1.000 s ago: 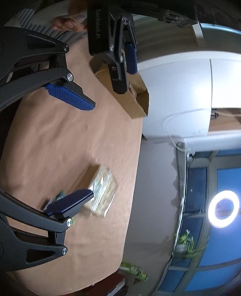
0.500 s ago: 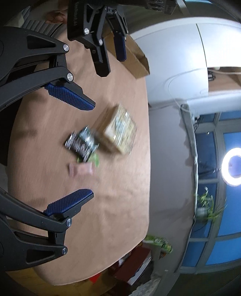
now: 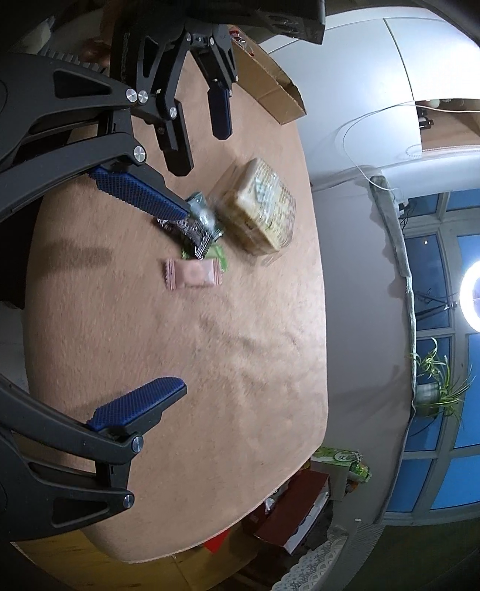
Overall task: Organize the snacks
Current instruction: 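Move both open tools back toward the bread loaf and small candies, then grasp the teal candy with the left tool while the right tool grasps the pink candy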
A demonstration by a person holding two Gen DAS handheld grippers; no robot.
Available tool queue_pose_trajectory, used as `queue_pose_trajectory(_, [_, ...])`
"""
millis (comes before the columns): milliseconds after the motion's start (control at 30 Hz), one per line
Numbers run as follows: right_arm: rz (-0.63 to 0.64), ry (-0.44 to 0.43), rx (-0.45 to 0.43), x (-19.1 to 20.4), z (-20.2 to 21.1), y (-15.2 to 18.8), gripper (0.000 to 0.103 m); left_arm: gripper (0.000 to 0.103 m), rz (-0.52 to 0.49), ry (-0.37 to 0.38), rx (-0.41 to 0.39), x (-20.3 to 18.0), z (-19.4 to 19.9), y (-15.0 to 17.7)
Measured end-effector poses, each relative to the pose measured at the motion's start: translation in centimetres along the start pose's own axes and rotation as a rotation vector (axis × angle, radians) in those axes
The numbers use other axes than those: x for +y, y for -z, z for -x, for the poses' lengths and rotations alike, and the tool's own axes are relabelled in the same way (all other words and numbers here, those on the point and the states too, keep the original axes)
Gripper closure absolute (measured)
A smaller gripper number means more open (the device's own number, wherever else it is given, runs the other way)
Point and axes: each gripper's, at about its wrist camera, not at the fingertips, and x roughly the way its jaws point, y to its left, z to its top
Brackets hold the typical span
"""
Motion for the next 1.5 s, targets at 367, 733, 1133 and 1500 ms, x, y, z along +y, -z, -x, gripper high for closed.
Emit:
queue_pose_trajectory(367, [0.022, 0.017, 0.058, -0.5, -2.1, 0.4, 0.023, 0.037, 0.005, 0.023, 0.019, -0.2, -1.7, -0.5])
queue_pose_trajectory(733, [0.086, -0.001, 0.093, 0.4, -4.5, -0.2, 0.041, 0.049, -0.048, 0.068, 0.042, -0.6, -3.1, -0.6])
queue_pose_trajectory(1133, [0.138, 0.000, 0.100, 1.2, -5.4, -0.5, 0.064, 0.066, -0.096, 0.076, 0.046, -1.2, -3.6, -1.0])
queue_pose_trajectory(1500, [0.113, 0.002, 0.087, 0.5, -4.6, 0.1, 0.081, 0.079, -0.083, 0.085, 0.048, -0.7, -3.3, -0.8])
